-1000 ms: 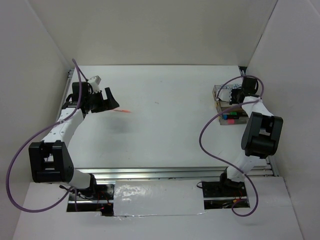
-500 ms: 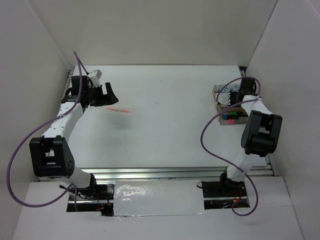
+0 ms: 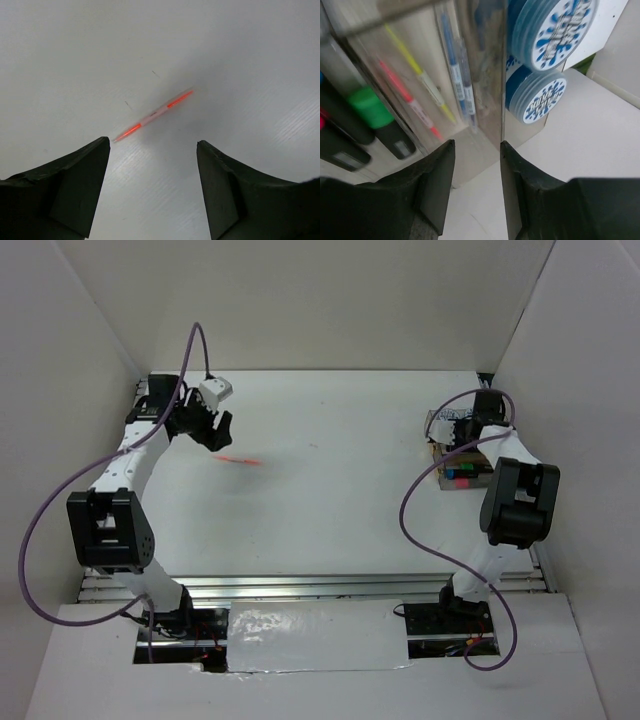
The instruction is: Sort the stationery into containers
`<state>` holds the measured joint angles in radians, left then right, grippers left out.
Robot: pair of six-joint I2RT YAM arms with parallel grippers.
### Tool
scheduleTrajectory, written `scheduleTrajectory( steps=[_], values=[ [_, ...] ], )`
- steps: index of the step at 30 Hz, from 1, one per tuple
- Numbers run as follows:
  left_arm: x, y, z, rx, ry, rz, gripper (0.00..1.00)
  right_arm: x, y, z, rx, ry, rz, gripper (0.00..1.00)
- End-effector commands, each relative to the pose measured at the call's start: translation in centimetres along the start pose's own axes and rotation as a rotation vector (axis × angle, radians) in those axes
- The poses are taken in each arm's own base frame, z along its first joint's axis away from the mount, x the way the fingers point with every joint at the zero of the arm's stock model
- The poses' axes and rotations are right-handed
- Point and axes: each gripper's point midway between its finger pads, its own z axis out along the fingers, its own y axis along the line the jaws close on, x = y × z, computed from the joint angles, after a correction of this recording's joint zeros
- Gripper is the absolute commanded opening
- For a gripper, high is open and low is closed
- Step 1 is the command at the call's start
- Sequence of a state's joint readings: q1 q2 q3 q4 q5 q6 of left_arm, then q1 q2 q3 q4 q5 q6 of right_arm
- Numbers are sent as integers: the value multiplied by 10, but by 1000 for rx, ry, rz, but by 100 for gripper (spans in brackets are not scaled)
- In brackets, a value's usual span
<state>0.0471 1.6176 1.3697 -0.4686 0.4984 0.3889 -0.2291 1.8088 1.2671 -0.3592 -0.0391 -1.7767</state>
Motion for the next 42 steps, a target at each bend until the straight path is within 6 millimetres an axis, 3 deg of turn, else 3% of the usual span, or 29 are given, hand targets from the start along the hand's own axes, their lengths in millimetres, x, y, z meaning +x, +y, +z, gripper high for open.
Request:
scheduleTrajectory(
  steps=[1, 6, 8, 13, 18, 24, 33, 38, 42],
  values=[
    [4, -3, 11, 119, 37, 347, 82, -32, -43, -45, 105, -106, 112, 48],
    [24, 10, 38, 243, 144, 502, 70, -85, -65, -96, 142, -334, 385, 55],
    [22, 17, 50, 276, 157, 525, 67, -102, -69, -119, 119, -427, 509, 58],
    [40, 23, 72, 383, 221, 575, 63, -136, -56, -165, 14, -622, 744, 66],
    [69, 21, 86, 455, 288, 592, 59, -146, -41, -188, -42, -708, 865, 66],
    [102, 7, 92, 558, 346, 545, 58, -143, -26, -197, -110, -740, 950, 66],
    [125, 11, 117, 542, 370, 524, 57, -144, -16, -216, -143, -774, 973, 66],
    [142, 8, 115, 563, 406, 531, 55, -146, -14, -222, -145, -786, 970, 66],
    [143, 1, 103, 591, 408, 548, 56, -147, -13, -222, -163, -789, 965, 66]
  ],
)
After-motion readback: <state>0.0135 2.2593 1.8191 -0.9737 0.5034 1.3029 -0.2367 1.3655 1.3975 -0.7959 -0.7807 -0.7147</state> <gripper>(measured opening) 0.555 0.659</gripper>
